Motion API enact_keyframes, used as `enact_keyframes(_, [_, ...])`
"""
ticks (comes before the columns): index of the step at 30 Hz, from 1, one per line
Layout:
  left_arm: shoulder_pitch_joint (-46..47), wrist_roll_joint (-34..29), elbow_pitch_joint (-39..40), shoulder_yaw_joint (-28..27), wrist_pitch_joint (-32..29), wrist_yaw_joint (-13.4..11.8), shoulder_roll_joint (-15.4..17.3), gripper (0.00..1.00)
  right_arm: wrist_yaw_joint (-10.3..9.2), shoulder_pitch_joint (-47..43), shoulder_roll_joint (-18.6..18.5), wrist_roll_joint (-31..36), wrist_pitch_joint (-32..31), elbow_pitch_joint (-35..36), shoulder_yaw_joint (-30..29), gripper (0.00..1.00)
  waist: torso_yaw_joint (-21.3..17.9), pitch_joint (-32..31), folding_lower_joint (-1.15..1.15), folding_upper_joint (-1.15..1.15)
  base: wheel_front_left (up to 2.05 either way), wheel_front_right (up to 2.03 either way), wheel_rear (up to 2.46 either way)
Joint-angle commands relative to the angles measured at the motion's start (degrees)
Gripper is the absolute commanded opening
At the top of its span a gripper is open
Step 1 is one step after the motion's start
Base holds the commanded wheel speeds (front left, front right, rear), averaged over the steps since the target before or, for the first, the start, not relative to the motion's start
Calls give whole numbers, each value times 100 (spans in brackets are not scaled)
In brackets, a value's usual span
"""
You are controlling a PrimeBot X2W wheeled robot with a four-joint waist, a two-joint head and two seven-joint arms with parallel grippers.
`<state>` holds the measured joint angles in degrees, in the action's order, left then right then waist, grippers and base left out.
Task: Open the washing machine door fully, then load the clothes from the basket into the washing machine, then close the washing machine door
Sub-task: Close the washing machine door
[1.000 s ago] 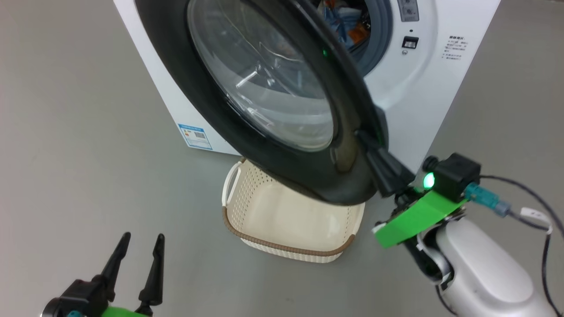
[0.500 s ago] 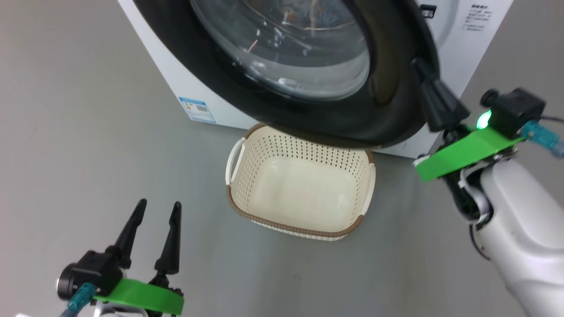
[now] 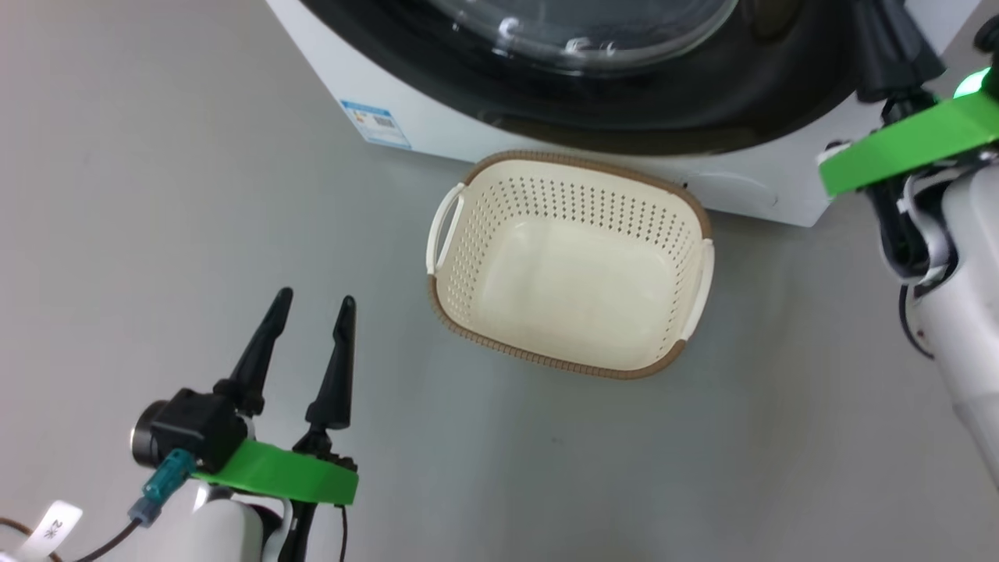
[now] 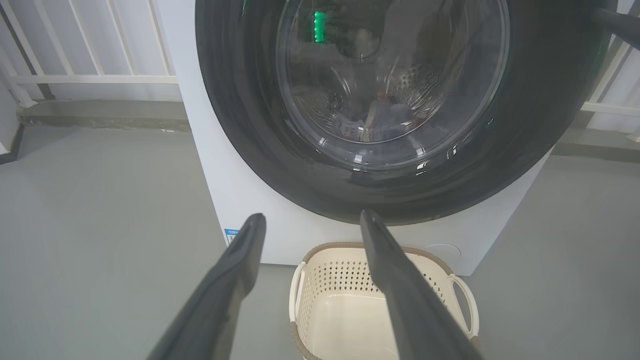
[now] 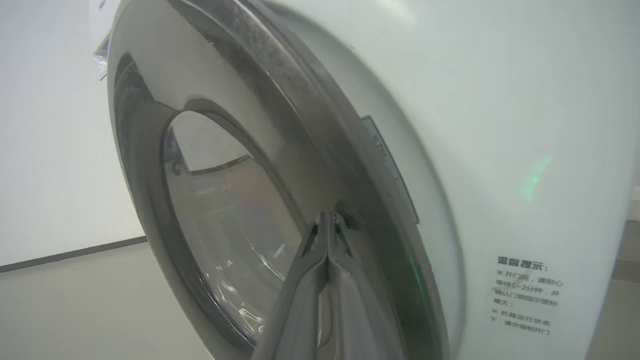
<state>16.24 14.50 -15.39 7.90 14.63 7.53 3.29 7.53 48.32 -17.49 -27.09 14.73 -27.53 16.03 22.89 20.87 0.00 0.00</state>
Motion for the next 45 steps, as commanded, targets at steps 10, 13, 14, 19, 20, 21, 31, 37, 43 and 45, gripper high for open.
enact_keyframes(10, [362, 11, 191, -46, 37, -4, 43, 100, -4, 707, 67, 323, 27, -172, -245, 0, 274, 506, 0, 0, 0, 0, 0])
enact_keyframes(13, [396, 6, 189, -23, 37, -4, 33, 100, -4, 805, 112, 342, 27, -195, -300, 0, 293, 543, 0, 0, 0, 0, 0])
enact_keyframes(14, [406, 6, 191, -25, 37, -4, 30, 100, -4, 836, 121, 340, 27, -200, -299, 0, 291, 557, 0, 0, 0, 0, 0])
enact_keyframes(19, [411, -27, 154, -49, 37, -4, 26, 100, -4, 809, 173, 309, 27, -137, -154, 0, 215, 522, 0, 0, 0, 0, 0])
enact_keyframes(20, [401, -35, 134, -61, 37, -4, 33, 100, -4, 751, 187, 292, 27, -104, -122, 0, 186, 489, 0, 0, 0, 0, 0])
enact_keyframes(21, [388, -42, 110, -73, 37, -4, 44, 100, -4, 676, 203, 269, 27, -73, -80, 0, 155, 449, 0, 0, 0, 0, 0])
enact_keyframes(31, [245, -58, -171, -180, 37, -4, 279, 100, -4, -349, 265, 118, 27, 161, 81, 82, -315, -126, 0, 0, 0, 0, 0])
enact_keyframes(37, [112, -82, -376, -301, 37, -4, 461, 100, -4, -1058, 313, 110, 27, 262, 29, 100, -685, -530, 0, 0, 0, 0, 0])
enact_keyframes(43, [-48, -99, -508, -461, 37, -4, 635, 100, -4, -1737, 341, 96, 27, 317, -154, 100, -1074, -878, 0, 0, 0, 0, 0])
enact_keyframes(45, [-130, -116, -534, -513, 37, -4, 673, 100, -4, -1940, 353, 86, 27, 331, -239, 100, -1210, -998, 0, 0, 0, 0, 0])
